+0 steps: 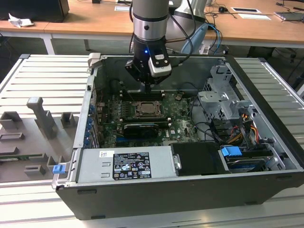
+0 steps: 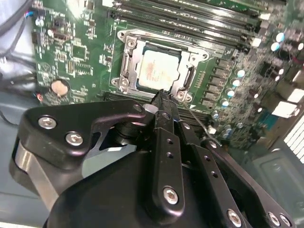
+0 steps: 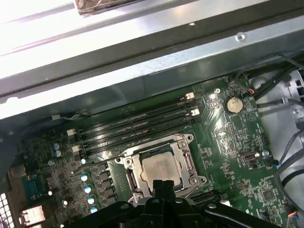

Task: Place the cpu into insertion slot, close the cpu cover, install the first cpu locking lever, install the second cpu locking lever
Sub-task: 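Install the first cpu locking lever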

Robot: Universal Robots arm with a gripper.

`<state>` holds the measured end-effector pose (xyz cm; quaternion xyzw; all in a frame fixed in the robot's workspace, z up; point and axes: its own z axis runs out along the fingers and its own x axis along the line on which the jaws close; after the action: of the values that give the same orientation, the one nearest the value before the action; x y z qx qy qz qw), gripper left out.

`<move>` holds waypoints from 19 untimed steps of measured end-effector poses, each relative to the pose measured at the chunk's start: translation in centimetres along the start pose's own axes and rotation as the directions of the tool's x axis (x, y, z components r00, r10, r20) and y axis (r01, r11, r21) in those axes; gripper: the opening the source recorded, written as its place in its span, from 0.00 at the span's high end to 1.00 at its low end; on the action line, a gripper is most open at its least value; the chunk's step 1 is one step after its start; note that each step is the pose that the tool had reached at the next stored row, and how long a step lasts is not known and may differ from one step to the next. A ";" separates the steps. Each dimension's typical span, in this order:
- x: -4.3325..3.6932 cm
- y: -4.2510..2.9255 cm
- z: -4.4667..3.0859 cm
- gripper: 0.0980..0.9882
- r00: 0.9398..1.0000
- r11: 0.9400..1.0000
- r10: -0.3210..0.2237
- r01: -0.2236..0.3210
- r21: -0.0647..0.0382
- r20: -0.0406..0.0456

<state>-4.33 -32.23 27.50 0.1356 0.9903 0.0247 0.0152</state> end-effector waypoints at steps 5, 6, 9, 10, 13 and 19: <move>0.00 0.00 0.09 0.99 0.992 0.992 -0.128 0.128 -0.003 -0.007; 0.00 0.00 0.13 0.99 0.984 0.984 -0.178 0.178 -0.005 -0.009; 0.00 -0.01 0.17 0.99 0.967 0.967 -0.254 0.253 -0.008 -0.013; 0.03 -0.01 0.25 0.99 0.959 0.960 -0.282 0.281 -0.009 -0.014; 1.64 -0.47 0.51 0.99 0.957 0.958 -0.288 0.288 -0.009 -0.014; 3.64 -0.92 0.92 0.99 0.957 0.958 -0.288 0.288 -0.009 -0.014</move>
<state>-8.04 -32.10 26.44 -0.0105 0.9995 0.0268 0.0114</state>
